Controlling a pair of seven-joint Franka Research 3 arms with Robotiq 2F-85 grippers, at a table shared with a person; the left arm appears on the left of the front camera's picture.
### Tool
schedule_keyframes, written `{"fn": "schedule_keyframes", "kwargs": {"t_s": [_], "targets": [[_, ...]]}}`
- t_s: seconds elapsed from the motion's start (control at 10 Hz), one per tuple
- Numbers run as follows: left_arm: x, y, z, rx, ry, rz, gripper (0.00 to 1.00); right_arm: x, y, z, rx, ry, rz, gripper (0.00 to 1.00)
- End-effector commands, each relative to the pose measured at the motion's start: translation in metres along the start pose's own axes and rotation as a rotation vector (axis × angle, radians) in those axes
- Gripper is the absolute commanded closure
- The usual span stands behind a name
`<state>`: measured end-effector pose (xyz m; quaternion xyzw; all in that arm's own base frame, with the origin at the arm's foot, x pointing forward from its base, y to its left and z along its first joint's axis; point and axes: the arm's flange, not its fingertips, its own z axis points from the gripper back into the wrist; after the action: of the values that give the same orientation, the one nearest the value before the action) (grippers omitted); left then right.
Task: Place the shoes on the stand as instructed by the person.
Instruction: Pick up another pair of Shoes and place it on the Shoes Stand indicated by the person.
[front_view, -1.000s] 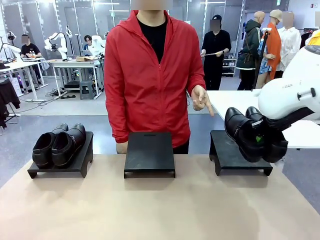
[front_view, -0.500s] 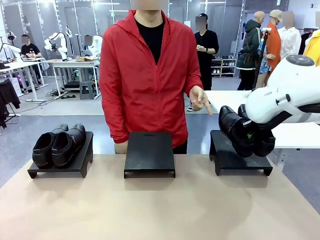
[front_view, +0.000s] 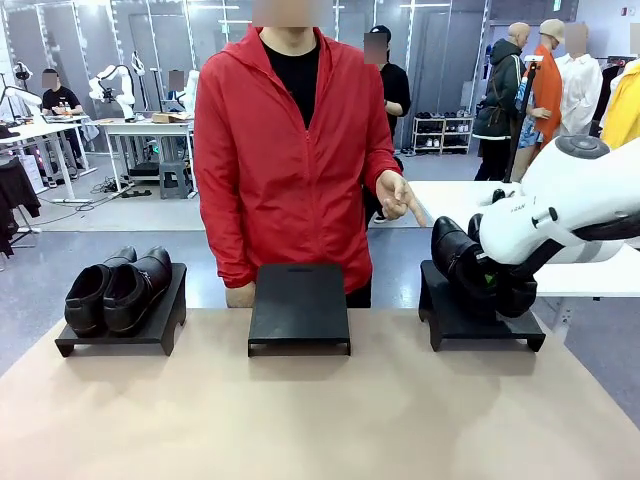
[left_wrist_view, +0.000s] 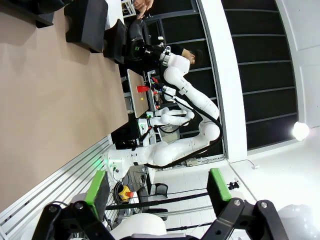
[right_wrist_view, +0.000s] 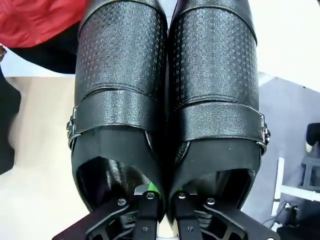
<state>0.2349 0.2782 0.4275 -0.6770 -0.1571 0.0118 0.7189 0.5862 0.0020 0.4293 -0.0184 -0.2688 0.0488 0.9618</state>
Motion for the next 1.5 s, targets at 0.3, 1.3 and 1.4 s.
{"fn": "schedule_keyframes", "kwargs": {"t_s": [0.3, 1.3, 1.4], "targets": [[-0.002, -0.002, 0.0, -0.015, 0.006, -0.02, 0.0, 0.01, 0.006, -0.015, 0.001, -0.054, -0.028, 0.93], [-0.002, -0.002, 0.0, -0.015, 0.006, -0.02, 0.0, 0.012, 0.001, -0.022, 0.032, -0.073, -0.109, 0.27], [-0.002, -0.002, 0.0, -0.015, 0.006, -0.02, 0.0, 0.012, 0.001, -0.019, 0.053, -0.062, -0.115, 0.13]]}}
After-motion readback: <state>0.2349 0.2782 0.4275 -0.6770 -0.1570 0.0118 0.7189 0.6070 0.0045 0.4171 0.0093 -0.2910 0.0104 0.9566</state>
